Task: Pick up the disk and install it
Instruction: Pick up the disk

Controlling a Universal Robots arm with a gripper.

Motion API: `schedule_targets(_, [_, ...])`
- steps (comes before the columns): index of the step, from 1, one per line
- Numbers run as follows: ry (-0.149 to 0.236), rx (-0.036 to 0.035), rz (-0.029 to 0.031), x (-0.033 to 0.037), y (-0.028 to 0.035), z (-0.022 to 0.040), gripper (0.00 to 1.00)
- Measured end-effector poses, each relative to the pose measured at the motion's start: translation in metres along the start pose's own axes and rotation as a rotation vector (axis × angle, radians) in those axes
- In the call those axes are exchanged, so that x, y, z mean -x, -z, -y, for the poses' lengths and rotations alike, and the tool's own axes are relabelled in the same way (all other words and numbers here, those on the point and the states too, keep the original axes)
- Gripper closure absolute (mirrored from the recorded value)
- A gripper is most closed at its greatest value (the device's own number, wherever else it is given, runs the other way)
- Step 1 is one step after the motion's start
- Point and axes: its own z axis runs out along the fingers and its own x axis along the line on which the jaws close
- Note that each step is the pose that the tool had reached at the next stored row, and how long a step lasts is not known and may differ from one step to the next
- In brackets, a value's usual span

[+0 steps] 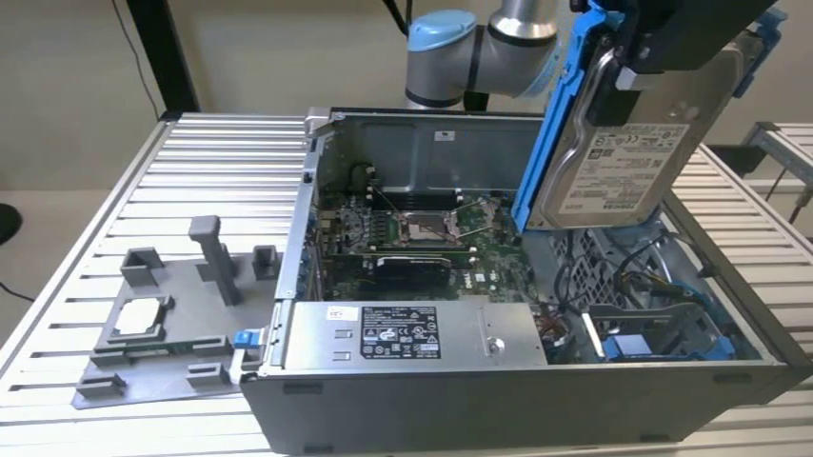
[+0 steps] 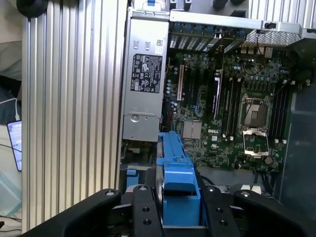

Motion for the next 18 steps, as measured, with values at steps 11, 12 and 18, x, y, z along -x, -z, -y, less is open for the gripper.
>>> schedule_targets(11, [0.0, 0.0001, -0.0003, -0.0028, -0.0109, 0.0189, 1.0])
schedule_targets(12, [0.0, 0.0001, -0.0003, -0.0036, -0.012, 0.0208, 1.0])
schedule_targets(18, [-0.001, 0.0, -0.0002, -0.0085, -0.0176, 0.0317, 1.0])
